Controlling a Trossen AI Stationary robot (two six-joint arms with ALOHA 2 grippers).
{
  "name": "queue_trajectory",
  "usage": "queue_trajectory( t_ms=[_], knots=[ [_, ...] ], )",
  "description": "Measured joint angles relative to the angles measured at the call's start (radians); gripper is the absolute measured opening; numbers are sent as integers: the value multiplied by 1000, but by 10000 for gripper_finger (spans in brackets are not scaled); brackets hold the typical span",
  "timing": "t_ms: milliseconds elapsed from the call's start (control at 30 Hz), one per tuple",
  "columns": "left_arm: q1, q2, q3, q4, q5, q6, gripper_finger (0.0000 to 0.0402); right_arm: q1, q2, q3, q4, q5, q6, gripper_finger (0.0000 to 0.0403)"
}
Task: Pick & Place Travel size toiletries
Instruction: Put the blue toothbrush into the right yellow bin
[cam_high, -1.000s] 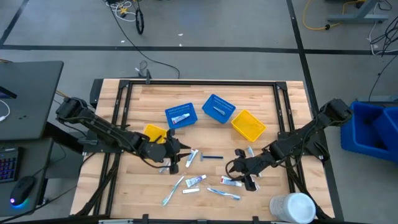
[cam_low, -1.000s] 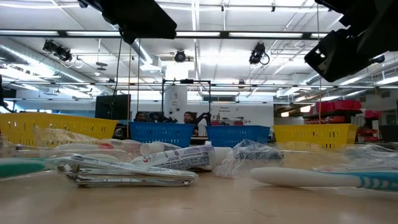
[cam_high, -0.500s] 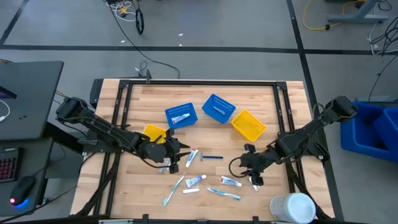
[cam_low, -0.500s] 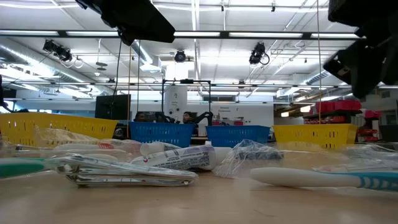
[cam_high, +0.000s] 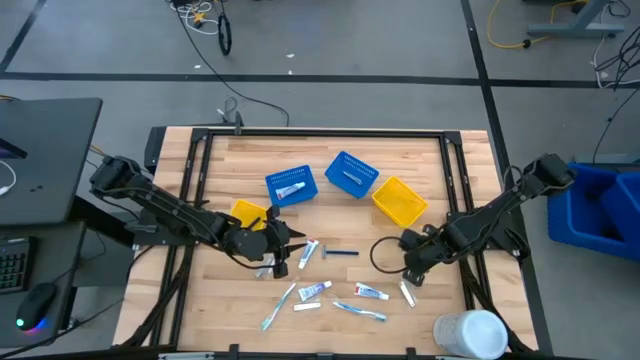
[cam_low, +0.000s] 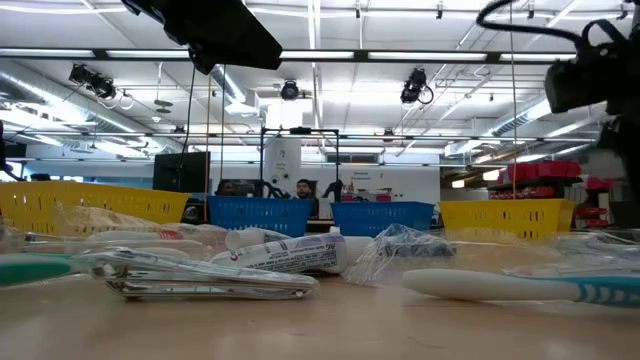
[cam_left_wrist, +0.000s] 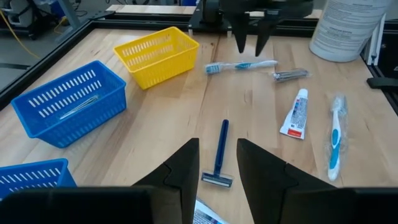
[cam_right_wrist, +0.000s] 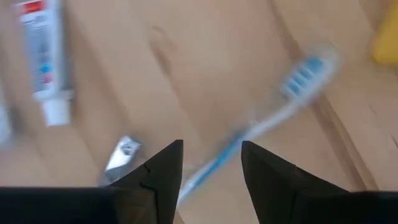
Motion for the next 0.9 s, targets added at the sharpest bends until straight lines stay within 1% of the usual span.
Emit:
queue_trajectory(
  t_ms=[100, 167, 333, 500, 733, 800, 900],
  knots=[
    [0, 0, 0, 0, 0, -4, 116, 2, 15, -1, -58, -1, 116, 168],
    [0, 0, 0, 0, 0, -4, 116, 10, 25, -17, -61, -2, 157, 167],
    [0, 0, 0, 0, 4, 0, 116, 6, 30, -104, 16, -28, 201, 172],
    [0, 0, 0, 0, 9, -23, 116, 5, 27, -173, 86, -21, 286, 168],
    [0, 0, 0, 2, 9, -24, 116, 5, 9, -171, 72, -26, 252, 135],
    [0, 0, 0, 1, 9, -26, 116, 5, -10, -161, 57, -38, 229, 135],
    [0, 0, 0, 4, 8, -37, 116, 5, -40, -131, 69, -36, 194, 146]
  ],
)
